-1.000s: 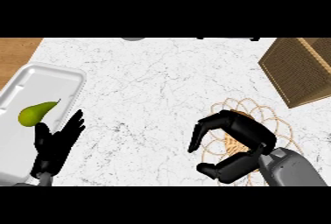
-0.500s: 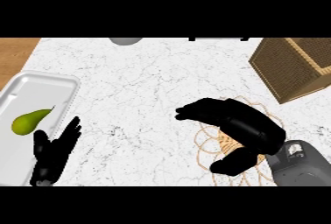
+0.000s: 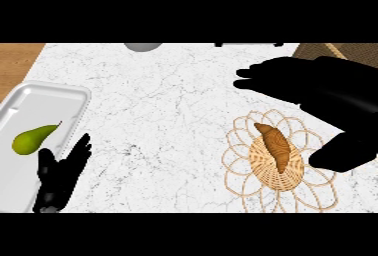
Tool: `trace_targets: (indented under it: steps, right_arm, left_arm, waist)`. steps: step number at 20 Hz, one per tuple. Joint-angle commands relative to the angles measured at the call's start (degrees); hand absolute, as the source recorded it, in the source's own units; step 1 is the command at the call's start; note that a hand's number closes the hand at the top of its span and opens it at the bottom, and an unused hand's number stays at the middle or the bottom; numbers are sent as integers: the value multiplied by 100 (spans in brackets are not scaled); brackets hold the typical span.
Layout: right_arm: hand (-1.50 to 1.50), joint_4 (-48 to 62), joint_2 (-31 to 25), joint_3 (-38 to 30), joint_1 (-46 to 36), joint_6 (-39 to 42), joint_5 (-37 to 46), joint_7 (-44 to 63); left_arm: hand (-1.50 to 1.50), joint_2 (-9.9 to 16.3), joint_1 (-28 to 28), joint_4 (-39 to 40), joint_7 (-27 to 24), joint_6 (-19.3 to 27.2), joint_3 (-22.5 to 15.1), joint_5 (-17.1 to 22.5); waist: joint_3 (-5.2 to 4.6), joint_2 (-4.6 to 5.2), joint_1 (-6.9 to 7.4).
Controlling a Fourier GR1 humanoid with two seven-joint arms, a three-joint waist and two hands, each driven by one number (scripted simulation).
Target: Pick the croissant from the placemat and place it in the basket
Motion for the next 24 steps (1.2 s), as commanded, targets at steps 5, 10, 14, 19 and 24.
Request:
trace_targets:
  steps: [5,10,14,19,24]
  right_arm:
    - [-150,399,-878,-149,-973,2190,-909,544]
    - [-150,375,-1222,-238,-1035,2658,-891,298]
    - [-150,593,-1083,-257,-962,2592,-685,140]
    - [-150,178,-677,-112,-334,2196,-349,196]
    - [-150,202,-125,119,6,1947,18,346]
  left_arm:
    - [0,17,390,178,3,-89,22,-25]
    - [0,3,342,-248,446,31,-54,-115]
    - [0,-109,317,508,-270,-441,144,-23]
    - [0,-92,-65,522,142,-365,287,-104]
    - [0,-265,-74,674,94,-374,296,-168]
  waist:
    - [-45,44,55]
    - [-30,57,55]
    - [-36,85,61]
    - [-29,81,13]
    - [-33,85,15]
